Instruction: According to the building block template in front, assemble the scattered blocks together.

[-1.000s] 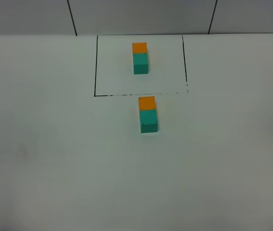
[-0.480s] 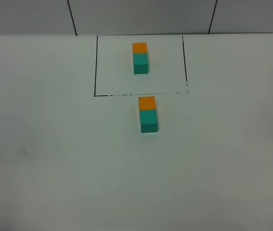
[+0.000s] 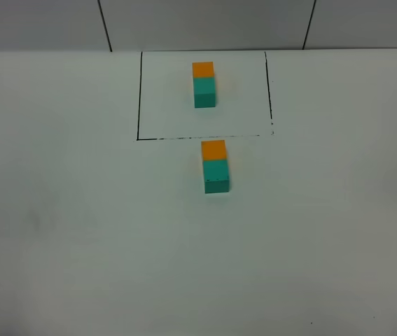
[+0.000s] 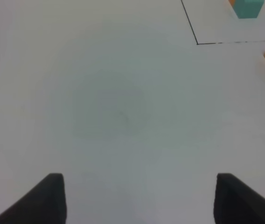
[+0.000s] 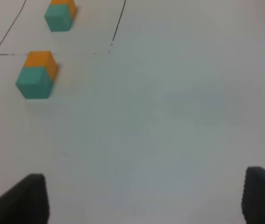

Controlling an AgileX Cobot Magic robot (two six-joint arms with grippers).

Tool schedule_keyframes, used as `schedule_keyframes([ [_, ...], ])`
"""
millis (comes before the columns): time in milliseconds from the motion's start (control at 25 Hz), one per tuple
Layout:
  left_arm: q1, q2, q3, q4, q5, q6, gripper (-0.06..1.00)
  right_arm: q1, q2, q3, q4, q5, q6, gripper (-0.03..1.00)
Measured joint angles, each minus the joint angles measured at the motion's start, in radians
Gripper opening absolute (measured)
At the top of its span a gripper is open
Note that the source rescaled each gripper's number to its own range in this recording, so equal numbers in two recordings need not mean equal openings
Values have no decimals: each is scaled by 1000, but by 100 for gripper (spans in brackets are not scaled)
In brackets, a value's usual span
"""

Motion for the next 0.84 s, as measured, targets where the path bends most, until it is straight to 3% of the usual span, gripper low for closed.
schedule_keyframes([
  [840, 0, 0, 0, 0, 0, 0, 41, 0, 0, 0, 3, 0, 4, 69],
])
